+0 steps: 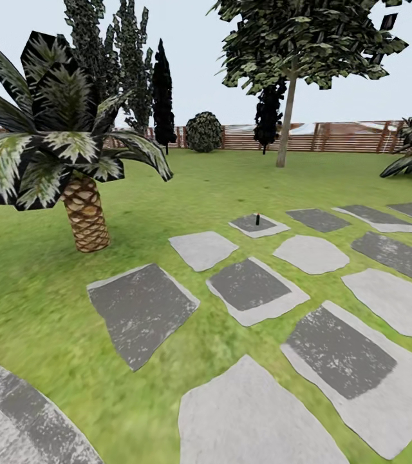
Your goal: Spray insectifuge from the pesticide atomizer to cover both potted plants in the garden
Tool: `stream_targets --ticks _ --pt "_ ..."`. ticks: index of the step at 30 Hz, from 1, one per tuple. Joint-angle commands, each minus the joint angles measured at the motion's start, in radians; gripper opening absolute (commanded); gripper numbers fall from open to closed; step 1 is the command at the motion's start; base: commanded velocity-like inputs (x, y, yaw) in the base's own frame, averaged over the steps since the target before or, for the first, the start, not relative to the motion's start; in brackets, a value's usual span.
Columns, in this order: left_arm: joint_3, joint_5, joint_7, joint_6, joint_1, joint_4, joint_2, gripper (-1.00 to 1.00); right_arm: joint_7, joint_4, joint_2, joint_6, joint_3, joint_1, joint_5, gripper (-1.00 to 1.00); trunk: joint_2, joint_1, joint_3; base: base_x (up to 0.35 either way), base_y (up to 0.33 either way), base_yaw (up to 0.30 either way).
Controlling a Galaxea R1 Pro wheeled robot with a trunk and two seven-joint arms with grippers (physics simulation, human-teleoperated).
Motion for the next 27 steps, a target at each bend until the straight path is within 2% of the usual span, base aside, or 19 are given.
stream_targets --ticks 1,12,27 --pt "0.001 0.0 0.001 -0.003 0.0 0.0 0.0 1.0 0.0 0.003 0.001 -0.003 -0.001 -0.001 0.0 1.0 0.0 0.0 -0.001 0.338 -0.052 -0.266" --pt "0.001 0.004 0.001 -0.003 0.0 0.0 0.001 1.0 0.0 0.003 0.002 -0.004 0.0 -0.001 0.002 1.0 0.0 0.0 -0.001 0.338 -0.005 -0.241" --pt "0.001 0.005 0.001 -0.003 0.0 0.001 0.0 1.0 -0.002 0.0 0.001 -0.004 0.0 -0.001 0.004 1.0 0.0 0.0 -0.001 0.338 0.0 -0.016"
